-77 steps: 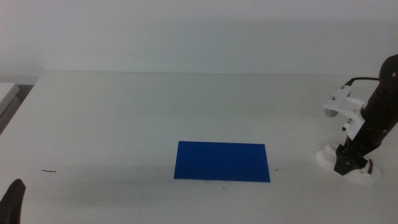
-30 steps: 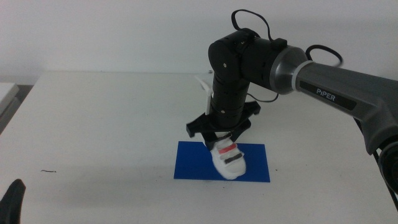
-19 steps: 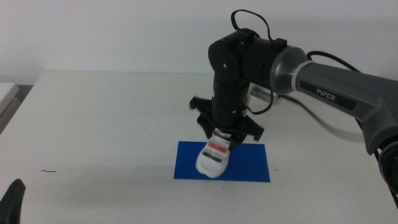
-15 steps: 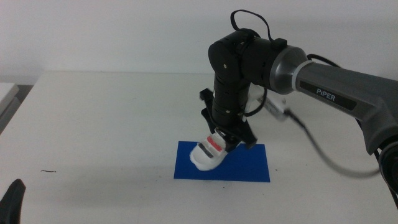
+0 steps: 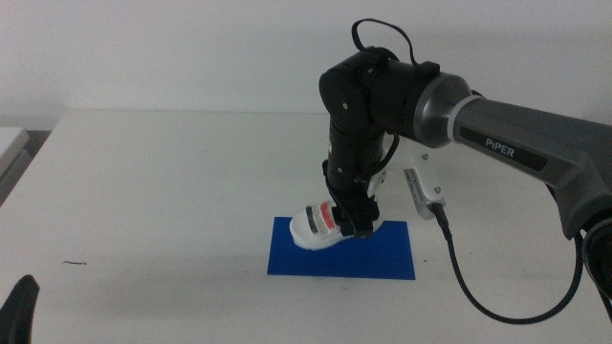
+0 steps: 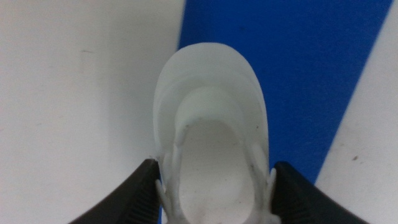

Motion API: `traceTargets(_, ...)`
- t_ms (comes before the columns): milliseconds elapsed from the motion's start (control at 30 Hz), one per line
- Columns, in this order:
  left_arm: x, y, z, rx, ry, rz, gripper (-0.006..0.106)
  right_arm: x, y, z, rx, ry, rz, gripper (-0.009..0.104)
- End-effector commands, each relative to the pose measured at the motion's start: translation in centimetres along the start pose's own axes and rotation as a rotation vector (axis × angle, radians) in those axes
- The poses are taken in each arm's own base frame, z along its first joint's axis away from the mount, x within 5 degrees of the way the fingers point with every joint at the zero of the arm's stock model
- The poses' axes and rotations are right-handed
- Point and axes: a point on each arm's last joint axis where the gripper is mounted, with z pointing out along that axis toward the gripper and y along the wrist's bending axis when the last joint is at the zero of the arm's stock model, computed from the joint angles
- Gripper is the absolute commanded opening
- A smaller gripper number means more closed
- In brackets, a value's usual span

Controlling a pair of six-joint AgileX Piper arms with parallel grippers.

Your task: Use one arm to grab the shoe from the table and place it on the mat.

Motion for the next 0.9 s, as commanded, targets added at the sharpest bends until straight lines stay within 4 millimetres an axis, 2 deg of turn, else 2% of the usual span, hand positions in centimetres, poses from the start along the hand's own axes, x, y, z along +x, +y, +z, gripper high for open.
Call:
traceTargets(0,-0.1,0.0,0.0,0.001,-0.007,-0.009,0.094,-0.1,-0.5,0.4,0.03,-0.01,0.023,-0.002)
traceTargets(200,-0.1,0.0,0.0,0.001,-0.007,-0.009,0.094,-0.7,-1.5,2.0,0.107,-0.011,0.044,-0.002)
traceTargets(767,-0.1,0.0,0.0,0.001,-0.007,-0.007,0.094,-1.9,-0.9,2.1,0.102,-0.023,0.07,-0.002)
traceTargets(867,-0.1,0.0,0.0,0.001,-0.007,-0.007,0.094,-2.1,-0.8,2.1,0.093,-0.039,0.062,0.005)
